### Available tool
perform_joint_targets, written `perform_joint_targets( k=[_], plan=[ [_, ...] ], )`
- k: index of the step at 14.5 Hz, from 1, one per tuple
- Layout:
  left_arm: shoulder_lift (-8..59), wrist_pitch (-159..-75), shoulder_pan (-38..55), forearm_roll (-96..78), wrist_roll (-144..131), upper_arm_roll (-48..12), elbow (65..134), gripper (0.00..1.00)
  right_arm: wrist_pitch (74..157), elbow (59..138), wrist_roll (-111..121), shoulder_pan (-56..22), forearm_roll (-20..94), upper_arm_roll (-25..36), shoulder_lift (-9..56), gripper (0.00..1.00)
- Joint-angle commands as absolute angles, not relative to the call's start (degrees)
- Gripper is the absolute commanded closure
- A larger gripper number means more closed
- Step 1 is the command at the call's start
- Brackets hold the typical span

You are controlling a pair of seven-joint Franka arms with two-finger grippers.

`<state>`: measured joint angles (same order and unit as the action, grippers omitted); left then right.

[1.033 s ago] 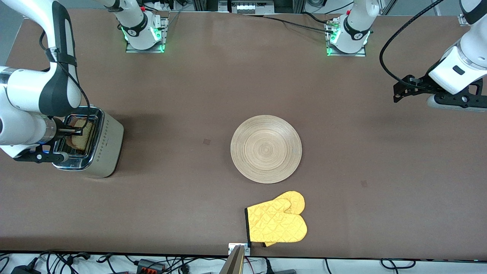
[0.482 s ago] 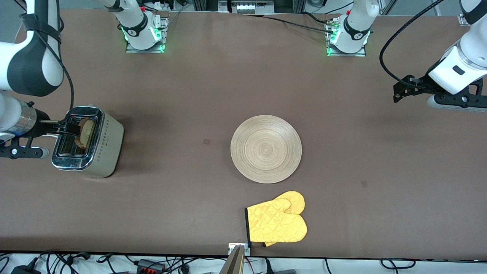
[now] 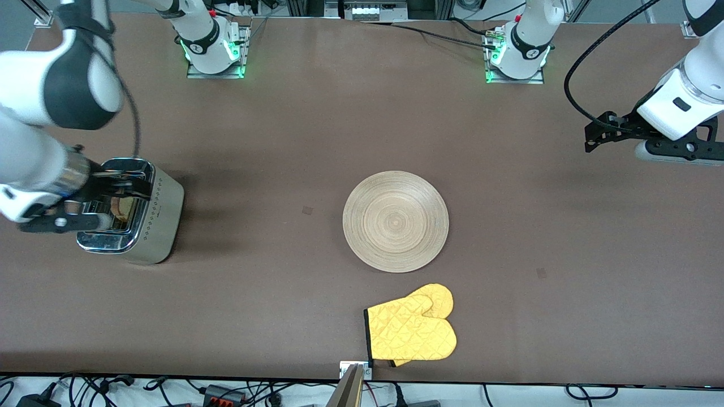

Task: Move plate and put bread in toaster
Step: 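Open the right gripper and raise it off the toaster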

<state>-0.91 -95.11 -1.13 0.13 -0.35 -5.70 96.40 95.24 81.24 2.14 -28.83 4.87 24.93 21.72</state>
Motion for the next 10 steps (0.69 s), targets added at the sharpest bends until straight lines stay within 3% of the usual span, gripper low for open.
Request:
perform_joint_targets(
  k=[1, 10],
  plan=[
    [0.00, -93.78, -0.97, 0.09, 0.88, -5.45, 94.39, 0.00, 97.90, 81.65, 0.45, -32.16, 5.54, 25.40, 24.25, 0.00],
    [0.00, -93.78, -0.97, 0.09, 0.88, -5.45, 94.39, 0.00, 98.35, 80.86, -1.32, -32.26, 5.45, 26.10, 23.12, 0.00]
  ],
)
